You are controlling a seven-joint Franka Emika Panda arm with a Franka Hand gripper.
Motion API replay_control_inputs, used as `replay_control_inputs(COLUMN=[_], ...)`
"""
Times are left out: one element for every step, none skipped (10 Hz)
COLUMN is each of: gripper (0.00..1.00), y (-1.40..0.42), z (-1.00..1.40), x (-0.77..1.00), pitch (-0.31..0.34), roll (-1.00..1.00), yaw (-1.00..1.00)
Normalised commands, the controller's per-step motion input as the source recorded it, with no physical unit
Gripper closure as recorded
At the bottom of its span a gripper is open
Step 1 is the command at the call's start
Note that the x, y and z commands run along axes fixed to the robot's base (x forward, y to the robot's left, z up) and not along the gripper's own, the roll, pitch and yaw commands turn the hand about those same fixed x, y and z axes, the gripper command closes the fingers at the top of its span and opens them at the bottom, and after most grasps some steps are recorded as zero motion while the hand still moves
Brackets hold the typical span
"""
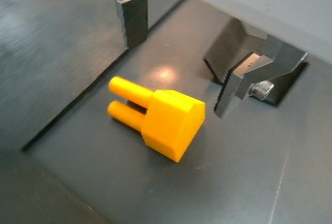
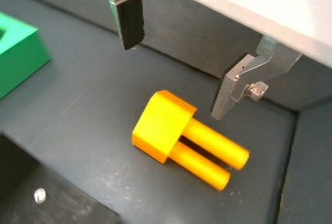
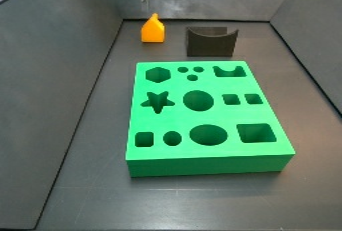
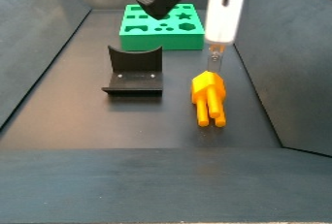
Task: Pick up the 3 prong object. Move up. Rotate the 3 prong object. Place the 3 prong object on the fixture. Regrasp the 3 prong object. Move to above the board. Insert the 3 prong object.
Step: Rotate the 3 prong object.
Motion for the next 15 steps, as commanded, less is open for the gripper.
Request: replay_control_inputs(gripper=[0.0,0.0,0.0,0.0,0.0,0.0,0.0,0.0,0.0,0.0,0.0,0.0,0.0,0.0,0.0], y=[0.0,0.0,0.0,0.0,0.0,0.0,0.0,0.0,0.0,0.0,0.0,0.0,0.0,0.0,0.0], z=[-0.03,-0.03,-0.03,-0.03,-0.03,-0.03,-0.03,-0.03,-0.03,-0.03,-0.03,-0.03,-0.03,-0.03,-0.03], x=[0.04,0.04,0.04,0.04,0.04,0.04,0.04,0.04,0.04,0.04,0.04,0.04,0.04,0.04,0.04], pitch=[-0.008,-0.009,-0.009,-0.009,-0.01,-0.01,-0.011,-0.011,-0.012,-0.013,-0.014,-0.015,-0.015,-0.017,-0.018], roll=[0.0,0.0,0.0,0.0,0.0,0.0,0.0,0.0,0.0,0.0,0.0,0.0,0.0,0.0,0.0], yaw=[1.0,1.0,1.0,1.0,1.0,1.0,1.0,1.0,1.0,1.0,1.0,1.0,1.0,1.0,1.0])
